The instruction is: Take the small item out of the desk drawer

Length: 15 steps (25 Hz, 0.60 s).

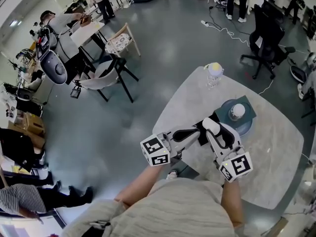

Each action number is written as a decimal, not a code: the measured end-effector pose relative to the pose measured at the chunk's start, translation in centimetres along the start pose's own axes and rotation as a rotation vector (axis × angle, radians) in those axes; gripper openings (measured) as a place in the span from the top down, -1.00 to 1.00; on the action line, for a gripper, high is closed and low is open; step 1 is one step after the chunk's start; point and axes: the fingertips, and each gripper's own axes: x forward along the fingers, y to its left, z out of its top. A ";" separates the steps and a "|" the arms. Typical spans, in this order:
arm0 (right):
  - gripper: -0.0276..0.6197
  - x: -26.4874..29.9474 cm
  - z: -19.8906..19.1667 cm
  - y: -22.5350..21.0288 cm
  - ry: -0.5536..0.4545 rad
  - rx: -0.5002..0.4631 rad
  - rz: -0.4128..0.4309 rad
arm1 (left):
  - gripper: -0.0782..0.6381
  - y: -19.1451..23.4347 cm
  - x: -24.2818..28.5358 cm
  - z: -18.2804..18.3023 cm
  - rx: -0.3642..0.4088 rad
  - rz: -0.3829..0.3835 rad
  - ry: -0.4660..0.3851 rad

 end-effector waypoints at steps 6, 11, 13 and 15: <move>0.40 -0.3 0.0 0.1 -0.001 0.004 -0.004 | 0.74 -0.3 -0.1 -0.2 -0.001 -0.009 0.003; 0.40 -0.5 0.2 -0.1 -0.009 0.006 -0.007 | 0.74 -0.4 0.1 -0.2 -0.006 -0.007 -0.001; 0.40 -0.5 0.2 -0.2 -0.008 0.006 -0.006 | 0.74 -0.3 0.2 -0.3 -0.003 -0.008 -0.001; 0.40 -0.5 0.2 -0.2 -0.008 0.006 -0.005 | 0.74 -0.3 0.2 -0.3 -0.009 -0.001 -0.004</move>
